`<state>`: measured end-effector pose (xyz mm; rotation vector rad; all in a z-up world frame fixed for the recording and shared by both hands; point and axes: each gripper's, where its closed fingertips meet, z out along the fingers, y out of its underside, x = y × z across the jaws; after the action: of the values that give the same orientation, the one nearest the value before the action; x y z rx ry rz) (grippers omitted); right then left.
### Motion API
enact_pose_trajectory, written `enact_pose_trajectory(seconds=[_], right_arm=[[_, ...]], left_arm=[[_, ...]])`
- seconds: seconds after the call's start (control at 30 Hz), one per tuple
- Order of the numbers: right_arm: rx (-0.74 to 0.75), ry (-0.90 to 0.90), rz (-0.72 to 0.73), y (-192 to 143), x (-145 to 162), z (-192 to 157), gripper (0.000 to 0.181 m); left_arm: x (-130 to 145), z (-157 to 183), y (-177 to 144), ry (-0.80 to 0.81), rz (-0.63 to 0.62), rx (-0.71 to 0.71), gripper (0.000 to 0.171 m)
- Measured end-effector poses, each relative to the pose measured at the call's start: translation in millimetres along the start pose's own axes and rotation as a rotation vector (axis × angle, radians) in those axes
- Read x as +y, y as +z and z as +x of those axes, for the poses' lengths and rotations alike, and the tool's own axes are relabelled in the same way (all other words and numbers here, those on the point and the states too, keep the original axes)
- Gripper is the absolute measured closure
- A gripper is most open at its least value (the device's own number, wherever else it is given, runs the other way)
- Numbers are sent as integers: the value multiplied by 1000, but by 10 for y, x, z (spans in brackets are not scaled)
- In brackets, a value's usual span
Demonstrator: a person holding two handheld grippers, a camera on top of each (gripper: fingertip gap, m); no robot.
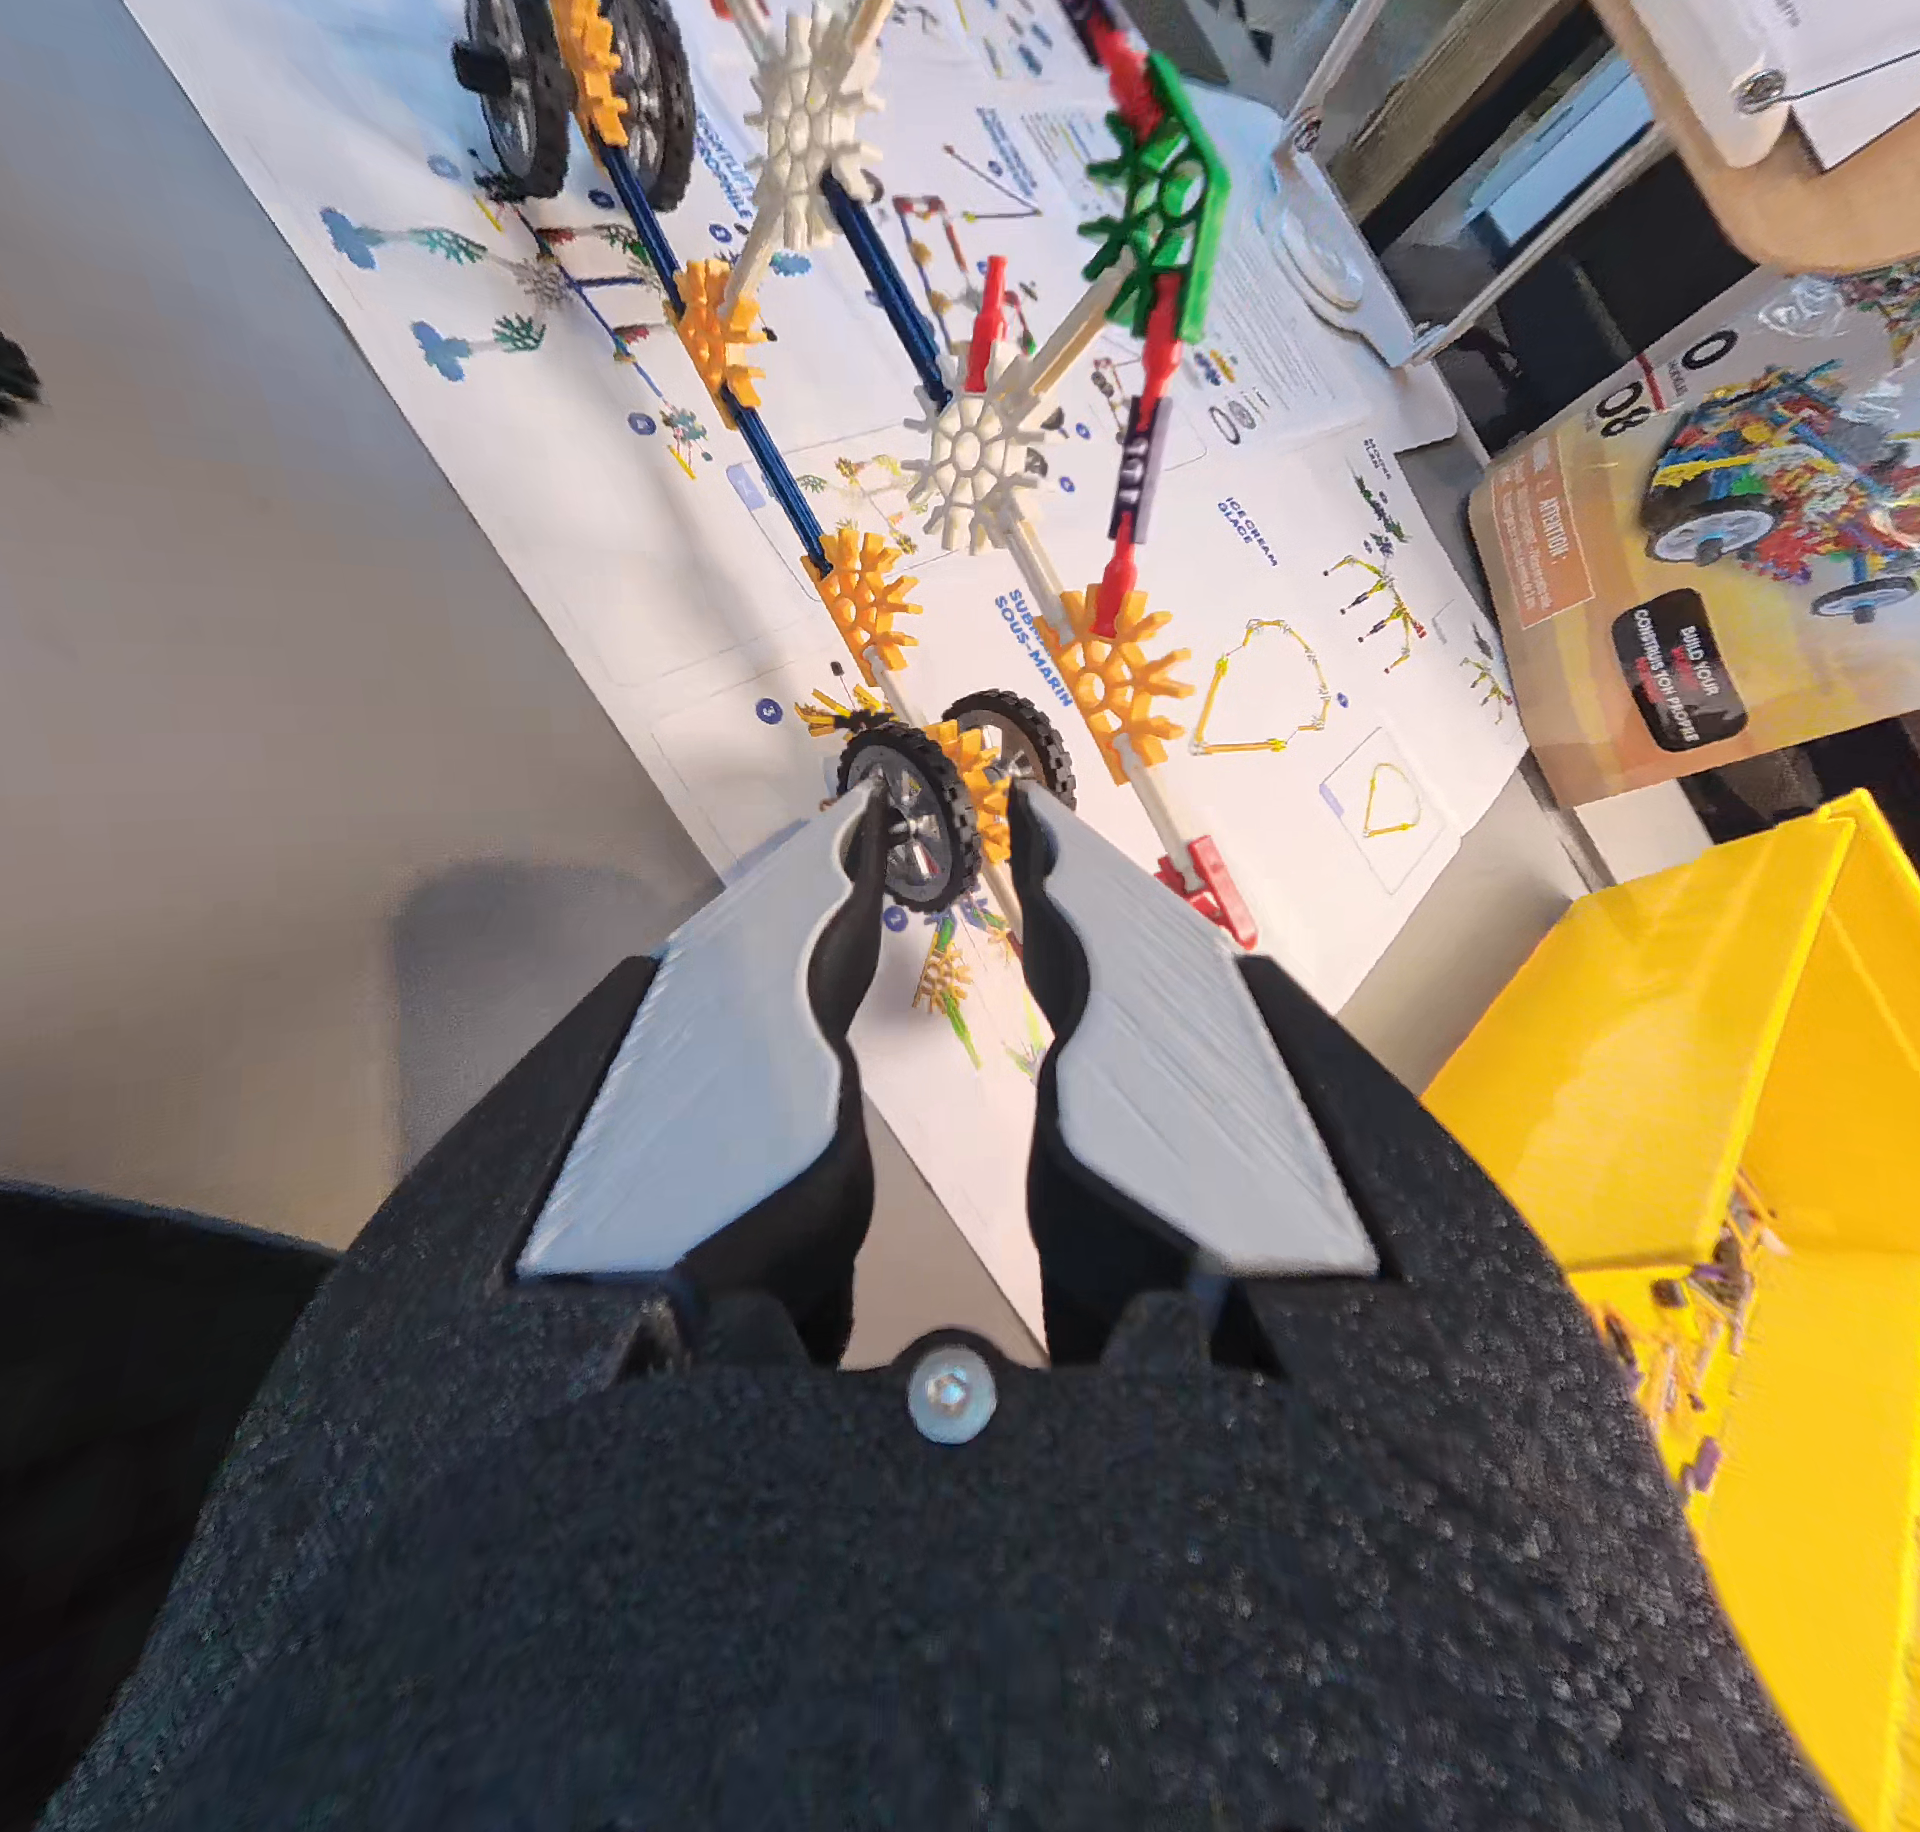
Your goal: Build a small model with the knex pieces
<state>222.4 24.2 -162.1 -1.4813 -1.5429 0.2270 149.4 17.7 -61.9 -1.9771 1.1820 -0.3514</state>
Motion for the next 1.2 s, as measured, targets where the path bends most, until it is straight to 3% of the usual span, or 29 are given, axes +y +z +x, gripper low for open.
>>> enact_pose_trajectory(seconds=[0.07, 0.13, 0.23, 0.33, 0.43, 0.53, 0.63, 0.73, 0.93, 1.0, 1.07, 1.2], right_arm=[[16, 34, 28, -122, -34, -11, 160], [34, 76, 51, -256, -50, -48, 160], [65, 130, 76, -442, -52, -139, 160], [90, 170, 50, -491, 26, -213, 159], [97, 209, 37, -483, -12, -321, 158], [61, 186, 83, -522, -322, -602, 158], [-185, 194, 81, -428, -615, -1250, 158], [-331, 271, -11, -156, -740, -1729, 153], [-353, 428, -118, 261, -713, -1782, 147], [-355, 407, -127, 304, -727, -1786, 148], [-332, 363, -162, 342, -695, -1773, 161], [-339, 336, -172, 359, -712, -1795, 163]], left_arm=[[-17, 76, -340, 10, 121, -58, 141], [189, 136, -625, 8, 178, -131, 141], [805, 170, -914, -55, 172, -244, 142], [1515, 280, -1026, -241, 127, -274, 141], [1838, 512, -1151, -427, 215, -281, 141], [1861, 800, -1257, -497, 316, -298, 140], [1776, 1052, -1231, -499, 371, -293, 141], [1761, 1243, -1032, -449, 330, -267, 137], [1890, 1311, -845, -457, 280, -251, 136], [1891, 1303, -860, -475, 293, -239, 136], [1889, 1293, -866, -488, 302, -228, 136], [1882, 1301, -832, -485, 291, -218, 136]])
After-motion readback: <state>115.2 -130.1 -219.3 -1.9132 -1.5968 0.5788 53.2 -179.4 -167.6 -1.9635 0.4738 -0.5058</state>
